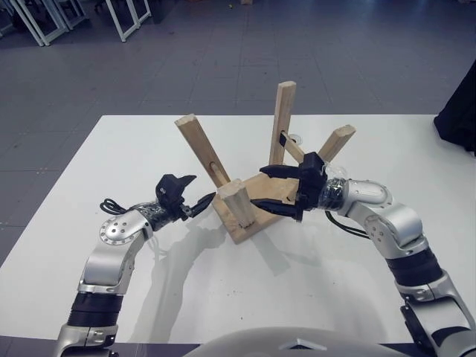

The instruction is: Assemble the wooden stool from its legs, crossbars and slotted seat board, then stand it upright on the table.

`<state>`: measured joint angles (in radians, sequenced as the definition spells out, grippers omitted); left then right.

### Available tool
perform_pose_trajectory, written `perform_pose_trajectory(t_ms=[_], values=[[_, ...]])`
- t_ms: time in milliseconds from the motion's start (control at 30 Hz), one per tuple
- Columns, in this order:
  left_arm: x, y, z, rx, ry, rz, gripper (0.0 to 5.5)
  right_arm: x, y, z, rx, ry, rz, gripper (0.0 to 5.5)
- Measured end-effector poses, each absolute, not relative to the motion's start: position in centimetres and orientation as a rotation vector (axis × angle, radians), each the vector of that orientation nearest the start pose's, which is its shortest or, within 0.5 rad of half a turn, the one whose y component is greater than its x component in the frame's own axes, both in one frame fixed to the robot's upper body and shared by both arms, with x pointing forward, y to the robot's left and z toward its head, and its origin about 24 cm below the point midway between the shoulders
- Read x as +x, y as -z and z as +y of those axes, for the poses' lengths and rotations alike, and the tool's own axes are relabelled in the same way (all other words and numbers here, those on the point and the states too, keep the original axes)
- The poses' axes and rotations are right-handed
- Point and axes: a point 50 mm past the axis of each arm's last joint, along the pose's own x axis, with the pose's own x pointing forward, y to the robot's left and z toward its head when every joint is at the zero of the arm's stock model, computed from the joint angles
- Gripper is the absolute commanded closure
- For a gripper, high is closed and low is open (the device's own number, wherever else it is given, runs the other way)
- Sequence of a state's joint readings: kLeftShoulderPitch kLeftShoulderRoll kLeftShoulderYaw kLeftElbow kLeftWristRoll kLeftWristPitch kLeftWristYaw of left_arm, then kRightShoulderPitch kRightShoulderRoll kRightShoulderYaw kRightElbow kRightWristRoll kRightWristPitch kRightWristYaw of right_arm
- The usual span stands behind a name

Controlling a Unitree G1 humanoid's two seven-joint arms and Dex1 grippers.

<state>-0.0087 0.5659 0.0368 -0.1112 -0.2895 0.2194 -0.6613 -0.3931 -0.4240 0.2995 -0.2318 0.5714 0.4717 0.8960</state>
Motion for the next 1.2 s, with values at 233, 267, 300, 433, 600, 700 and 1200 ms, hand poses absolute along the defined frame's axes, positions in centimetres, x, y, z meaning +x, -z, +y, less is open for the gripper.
perform_pose_trajectory(t_ms=[233, 267, 300, 433, 600, 700, 1200], values=[[24.2, -7.3, 22.4, 0.239, 0.618, 0.194, 1.91, 22.8, -13.3, -10.1, -0.029, -1.438, 0.114, 1.18], [24.0, -7.1, 22.5, 0.237, 0.617, 0.201, 1.91, 22.6, -12.4, -11.4, -0.027, -1.406, 0.183, 1.18], [23.5, -6.9, 22.5, 0.241, 0.628, 0.200, 1.91, 22.7, -11.5, -12.9, -0.017, -1.359, 0.245, 1.18], [21.7, -7.7, 21.3, 0.233, 0.750, 0.118, 1.91, 23.7, -9.2, -16.7, 0.007, -1.214, 0.343, 1.18], [20.7, -7.6, 20.6, 0.189, 0.842, 0.119, 1.91, 26.6, -6.4, -18.9, 0.042, -1.063, 0.391, 1.18], [20.4, -7.7, 20.5, 0.204, 0.908, 0.163, 1.91, 28.6, -5.3, -19.8, 0.011, -0.974, 0.403, 1.18], [20.4, -6.2, 18.5, 0.274, 1.092, 0.291, 1.91, 30.0, -6.6, -15.9, -0.087, -1.223, 0.297, 1.18]])
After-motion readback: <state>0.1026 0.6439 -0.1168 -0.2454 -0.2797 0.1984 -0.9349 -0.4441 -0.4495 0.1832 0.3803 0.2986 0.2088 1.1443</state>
